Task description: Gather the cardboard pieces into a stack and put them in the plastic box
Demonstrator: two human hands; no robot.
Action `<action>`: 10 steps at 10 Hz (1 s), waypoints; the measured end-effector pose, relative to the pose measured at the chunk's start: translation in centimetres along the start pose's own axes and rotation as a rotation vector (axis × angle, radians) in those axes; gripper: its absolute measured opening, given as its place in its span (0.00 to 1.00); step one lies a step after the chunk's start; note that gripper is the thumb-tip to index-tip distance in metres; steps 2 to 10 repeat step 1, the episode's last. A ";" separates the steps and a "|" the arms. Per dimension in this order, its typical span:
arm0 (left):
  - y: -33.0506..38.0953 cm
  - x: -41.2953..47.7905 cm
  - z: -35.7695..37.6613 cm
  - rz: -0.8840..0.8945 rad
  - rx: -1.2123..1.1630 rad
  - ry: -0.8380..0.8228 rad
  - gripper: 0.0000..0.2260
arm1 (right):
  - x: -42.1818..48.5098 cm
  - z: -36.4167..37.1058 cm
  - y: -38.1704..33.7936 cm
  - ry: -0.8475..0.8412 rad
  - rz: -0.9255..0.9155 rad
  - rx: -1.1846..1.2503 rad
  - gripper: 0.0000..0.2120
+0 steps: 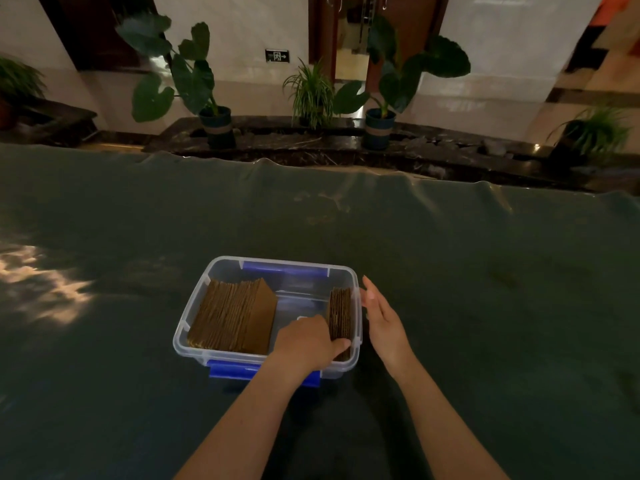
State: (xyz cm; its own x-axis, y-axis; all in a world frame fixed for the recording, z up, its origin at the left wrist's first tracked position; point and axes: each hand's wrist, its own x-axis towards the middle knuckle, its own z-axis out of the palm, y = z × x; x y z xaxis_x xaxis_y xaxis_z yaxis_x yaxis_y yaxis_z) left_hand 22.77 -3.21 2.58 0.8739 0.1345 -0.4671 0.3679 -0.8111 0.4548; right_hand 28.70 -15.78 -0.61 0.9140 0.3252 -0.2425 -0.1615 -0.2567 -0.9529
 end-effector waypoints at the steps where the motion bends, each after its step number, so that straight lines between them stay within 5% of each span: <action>1: 0.0 -0.9 -0.4 0.025 -0.044 0.068 0.18 | -0.1 -0.6 0.6 0.028 0.014 -0.031 0.21; 10: 0.0 -0.9 -0.4 0.025 -0.044 0.068 0.18 | -0.1 -0.6 0.6 0.028 0.014 -0.031 0.21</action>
